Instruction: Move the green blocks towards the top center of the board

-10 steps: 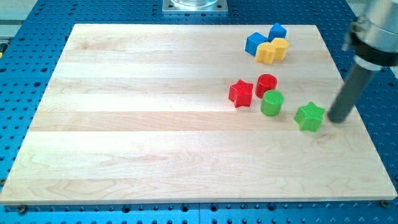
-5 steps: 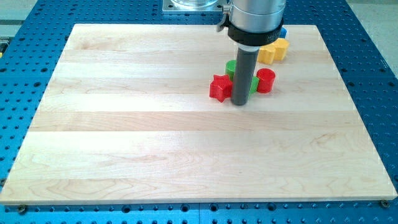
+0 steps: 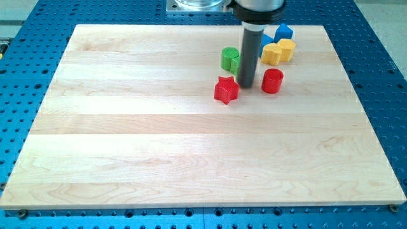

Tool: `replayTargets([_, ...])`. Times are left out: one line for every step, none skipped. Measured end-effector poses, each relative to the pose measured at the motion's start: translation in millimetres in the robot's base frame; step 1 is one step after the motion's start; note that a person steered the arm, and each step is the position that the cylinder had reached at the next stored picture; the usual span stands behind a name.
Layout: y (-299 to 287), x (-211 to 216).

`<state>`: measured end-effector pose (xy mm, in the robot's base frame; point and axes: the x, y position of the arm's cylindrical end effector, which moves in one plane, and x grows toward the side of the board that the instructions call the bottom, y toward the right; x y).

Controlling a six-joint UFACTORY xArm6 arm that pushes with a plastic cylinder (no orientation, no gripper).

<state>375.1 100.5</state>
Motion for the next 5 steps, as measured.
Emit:
replayTargets([17.8, -15.5])
replayTargets([1.5, -45.1])
replayTargets([-26.8, -66.7])
replayTargets([-107.9, -68.1])
replayTargets([-197.7, -68.0])
